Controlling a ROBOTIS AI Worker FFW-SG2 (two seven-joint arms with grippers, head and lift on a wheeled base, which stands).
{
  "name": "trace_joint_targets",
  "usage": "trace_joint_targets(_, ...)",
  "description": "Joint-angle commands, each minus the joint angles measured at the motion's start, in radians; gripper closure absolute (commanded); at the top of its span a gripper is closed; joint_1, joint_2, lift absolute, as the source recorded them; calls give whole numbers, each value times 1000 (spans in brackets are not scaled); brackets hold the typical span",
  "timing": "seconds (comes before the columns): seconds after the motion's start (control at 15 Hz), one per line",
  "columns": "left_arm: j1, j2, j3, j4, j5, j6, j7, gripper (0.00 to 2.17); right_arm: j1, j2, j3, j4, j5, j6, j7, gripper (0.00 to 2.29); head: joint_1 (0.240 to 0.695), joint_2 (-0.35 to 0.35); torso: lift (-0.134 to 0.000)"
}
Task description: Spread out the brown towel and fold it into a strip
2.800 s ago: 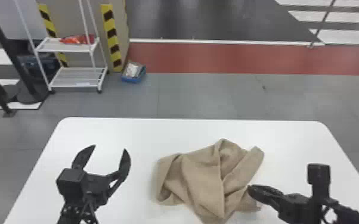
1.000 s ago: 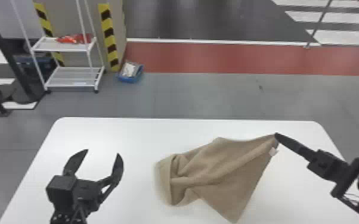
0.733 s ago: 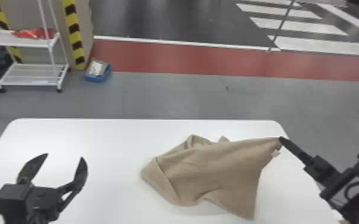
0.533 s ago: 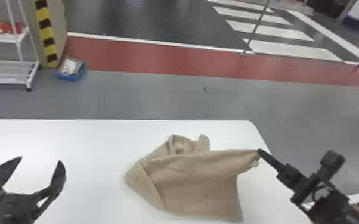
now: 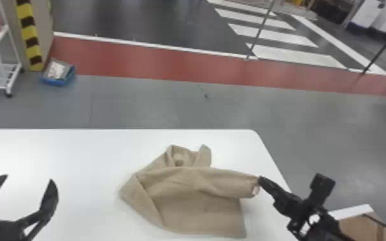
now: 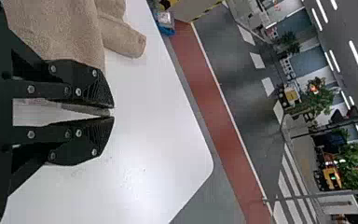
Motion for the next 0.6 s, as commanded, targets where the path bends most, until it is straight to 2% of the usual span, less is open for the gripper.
trace_joint_targets(0.0, 21, 1, -24, 0, 38, -60, -42, 181, 47, 18, -25, -47, -10, -64, -22, 22, 695, -350, 0)
trace_joint_targets(0.07, 24, 1, -45, 8, 45, -63, -54, 178, 69, 18, -42, -64, -34, -88, -21, 53, 695, -350, 0)
trace_joint_targets(0.2, 1, 1, -94, 45, 68, -60, -65, 174, 84, 13, -105, -84, -106, -67, 33, 53, 695, -350, 0)
trace_joint_targets(0.4, -25, 11, -212, 63, 71, -41, -79, 174, 129, 15, -119, -130, -90, -70, 28, 66, 695, -350, 0)
trace_joint_targets(0.53, -45, 34, -314, 63, 68, -11, -91, 400, 132, 18, -162, -127, -94, -70, 21, 73, 695, -350, 0)
